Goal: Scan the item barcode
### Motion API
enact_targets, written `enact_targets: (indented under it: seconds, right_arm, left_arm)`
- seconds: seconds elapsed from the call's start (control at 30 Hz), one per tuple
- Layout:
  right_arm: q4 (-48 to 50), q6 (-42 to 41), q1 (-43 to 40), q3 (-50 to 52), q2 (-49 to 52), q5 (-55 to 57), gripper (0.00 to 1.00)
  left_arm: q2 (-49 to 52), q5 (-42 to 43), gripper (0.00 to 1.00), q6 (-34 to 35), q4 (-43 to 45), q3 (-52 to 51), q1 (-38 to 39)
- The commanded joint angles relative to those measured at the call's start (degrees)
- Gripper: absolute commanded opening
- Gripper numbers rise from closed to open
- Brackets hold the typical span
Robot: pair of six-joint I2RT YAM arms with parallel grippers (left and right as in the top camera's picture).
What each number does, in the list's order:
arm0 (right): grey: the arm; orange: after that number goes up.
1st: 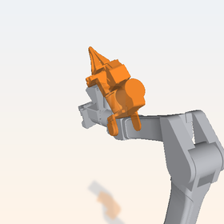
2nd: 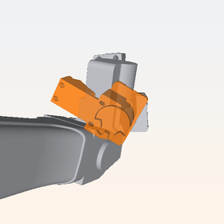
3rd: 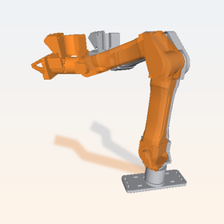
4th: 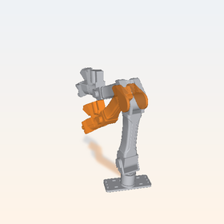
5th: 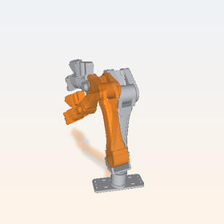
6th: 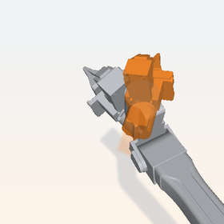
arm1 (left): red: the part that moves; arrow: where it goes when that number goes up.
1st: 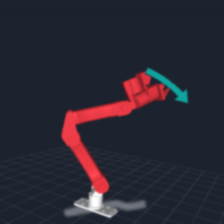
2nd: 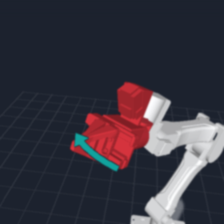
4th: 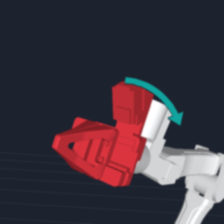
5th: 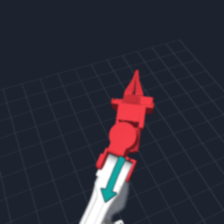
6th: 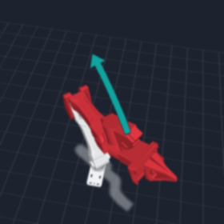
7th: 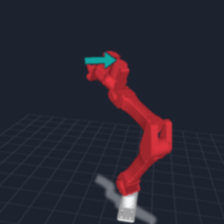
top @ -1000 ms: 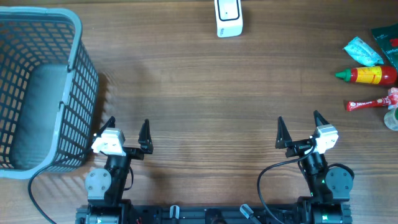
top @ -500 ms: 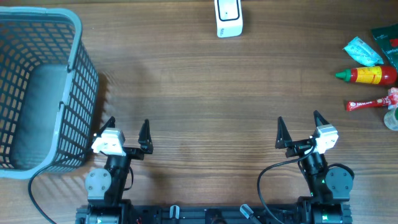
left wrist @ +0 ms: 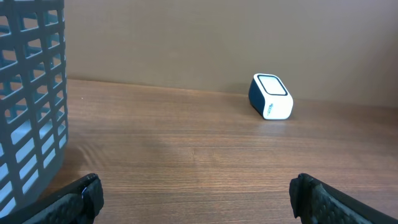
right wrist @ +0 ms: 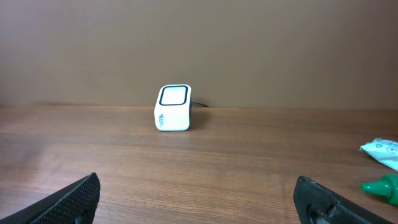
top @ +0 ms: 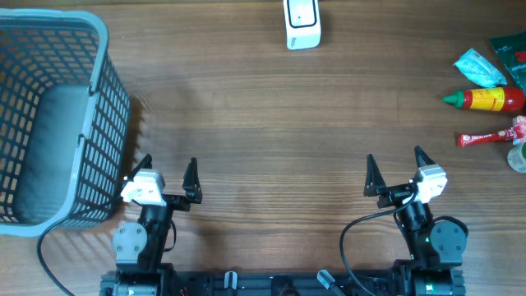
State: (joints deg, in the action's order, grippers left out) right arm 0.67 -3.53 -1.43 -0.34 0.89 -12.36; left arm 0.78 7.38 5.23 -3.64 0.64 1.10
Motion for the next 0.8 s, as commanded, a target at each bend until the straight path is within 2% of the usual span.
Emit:
enact_targets:
  seconds: [0.0, 0.77]
  right_arm:
    - [0.22, 0.52, 0.31, 0.04, -0.68, 0.74, 1.00]
    - [0.22, 0.52, 0.31, 0.04, -0.68, 0.74, 1.00]
  left_arm:
    - [-0.61, -0.46, 1.00, -0.28, -0.44, -0.31, -0.15]
    - [-0.59, -1.22, 1.00, -2.19, -0.31, -0.31, -0.15]
